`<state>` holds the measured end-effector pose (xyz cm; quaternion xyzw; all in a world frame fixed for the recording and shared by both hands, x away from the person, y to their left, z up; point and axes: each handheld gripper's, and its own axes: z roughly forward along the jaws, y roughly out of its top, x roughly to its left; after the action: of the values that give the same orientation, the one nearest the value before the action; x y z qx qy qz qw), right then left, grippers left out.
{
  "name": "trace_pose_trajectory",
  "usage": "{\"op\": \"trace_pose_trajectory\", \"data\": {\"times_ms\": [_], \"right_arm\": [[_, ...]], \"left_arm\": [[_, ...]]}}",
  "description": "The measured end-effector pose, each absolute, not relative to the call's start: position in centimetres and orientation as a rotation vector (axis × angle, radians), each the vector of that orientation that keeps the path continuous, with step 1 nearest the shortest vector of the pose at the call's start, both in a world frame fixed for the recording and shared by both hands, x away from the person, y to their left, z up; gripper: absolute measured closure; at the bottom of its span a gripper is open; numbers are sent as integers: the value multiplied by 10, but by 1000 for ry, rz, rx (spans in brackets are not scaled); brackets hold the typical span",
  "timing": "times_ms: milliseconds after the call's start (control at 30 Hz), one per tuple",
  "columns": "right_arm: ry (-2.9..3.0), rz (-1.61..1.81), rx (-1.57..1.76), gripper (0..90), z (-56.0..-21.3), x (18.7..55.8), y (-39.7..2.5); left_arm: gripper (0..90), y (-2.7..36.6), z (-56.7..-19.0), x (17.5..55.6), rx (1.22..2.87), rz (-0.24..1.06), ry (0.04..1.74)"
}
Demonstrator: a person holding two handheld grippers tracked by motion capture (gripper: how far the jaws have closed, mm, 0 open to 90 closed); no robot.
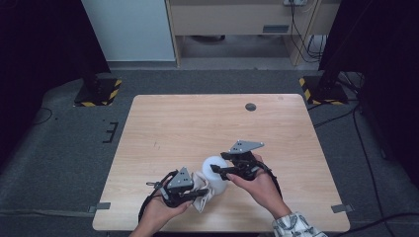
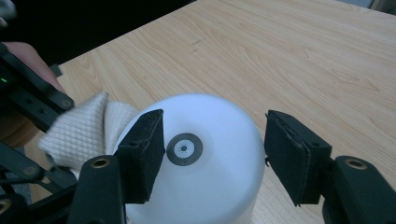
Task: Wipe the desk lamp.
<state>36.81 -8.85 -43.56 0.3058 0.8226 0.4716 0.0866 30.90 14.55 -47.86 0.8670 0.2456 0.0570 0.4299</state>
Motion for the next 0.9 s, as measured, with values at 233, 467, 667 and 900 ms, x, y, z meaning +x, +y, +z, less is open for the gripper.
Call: {"op": "trace_pose_trajectory", "data": {"times_ms": [233,467,667,900], "right_arm": [[2447,1407,910,385,-436,368,-88],[2456,1402,910,386,-435,368,-88],[2454,1399,911,386,-435,368,-88],[2459,1400,905,386,-435,368,-88]], "left_arm": [[790,146,-470,305,2127,159,596],[790,151,-449,303,2083,199,580],[790,155,-466,309,2126,179,623],[790,158,-482,318,2169,161,672]]}}
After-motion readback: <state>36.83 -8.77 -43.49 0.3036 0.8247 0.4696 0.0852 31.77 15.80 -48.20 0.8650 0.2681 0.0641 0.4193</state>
